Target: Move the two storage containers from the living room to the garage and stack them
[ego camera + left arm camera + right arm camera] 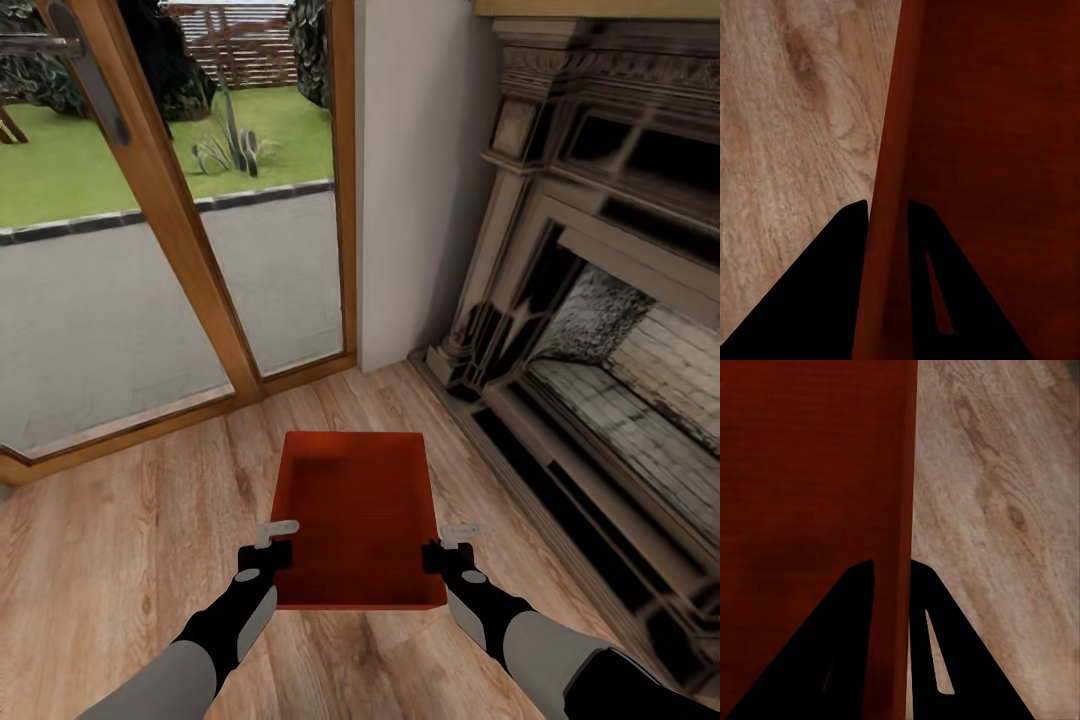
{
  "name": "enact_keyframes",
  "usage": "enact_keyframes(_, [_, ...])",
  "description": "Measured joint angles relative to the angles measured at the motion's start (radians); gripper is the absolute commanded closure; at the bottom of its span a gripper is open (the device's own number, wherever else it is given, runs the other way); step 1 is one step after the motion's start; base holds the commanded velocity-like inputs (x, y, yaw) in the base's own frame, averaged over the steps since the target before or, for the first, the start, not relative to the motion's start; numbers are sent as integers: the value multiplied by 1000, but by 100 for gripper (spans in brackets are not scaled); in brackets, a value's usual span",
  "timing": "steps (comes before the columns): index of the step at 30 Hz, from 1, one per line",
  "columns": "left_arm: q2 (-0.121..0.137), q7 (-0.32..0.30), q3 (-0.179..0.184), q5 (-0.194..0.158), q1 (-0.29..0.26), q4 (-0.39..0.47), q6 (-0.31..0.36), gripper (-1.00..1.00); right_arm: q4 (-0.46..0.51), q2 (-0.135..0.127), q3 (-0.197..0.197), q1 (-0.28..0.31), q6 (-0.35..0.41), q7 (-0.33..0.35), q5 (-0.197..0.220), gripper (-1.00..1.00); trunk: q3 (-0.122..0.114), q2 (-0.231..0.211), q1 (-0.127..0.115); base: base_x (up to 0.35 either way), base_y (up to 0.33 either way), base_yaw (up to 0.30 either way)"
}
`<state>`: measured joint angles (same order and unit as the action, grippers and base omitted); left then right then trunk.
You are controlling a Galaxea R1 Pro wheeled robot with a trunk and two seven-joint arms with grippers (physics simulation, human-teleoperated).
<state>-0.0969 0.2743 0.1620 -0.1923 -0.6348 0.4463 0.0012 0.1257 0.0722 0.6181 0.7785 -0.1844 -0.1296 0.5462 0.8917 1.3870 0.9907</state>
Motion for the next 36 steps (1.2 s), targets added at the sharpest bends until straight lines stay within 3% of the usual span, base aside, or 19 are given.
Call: enact_keyframes(36, [-3, 1, -1, -8, 1, -3, 0, 100, 5, -5, -11, 0, 11, 3, -18, 100, -113, -252, -138, 0, 0, 0])
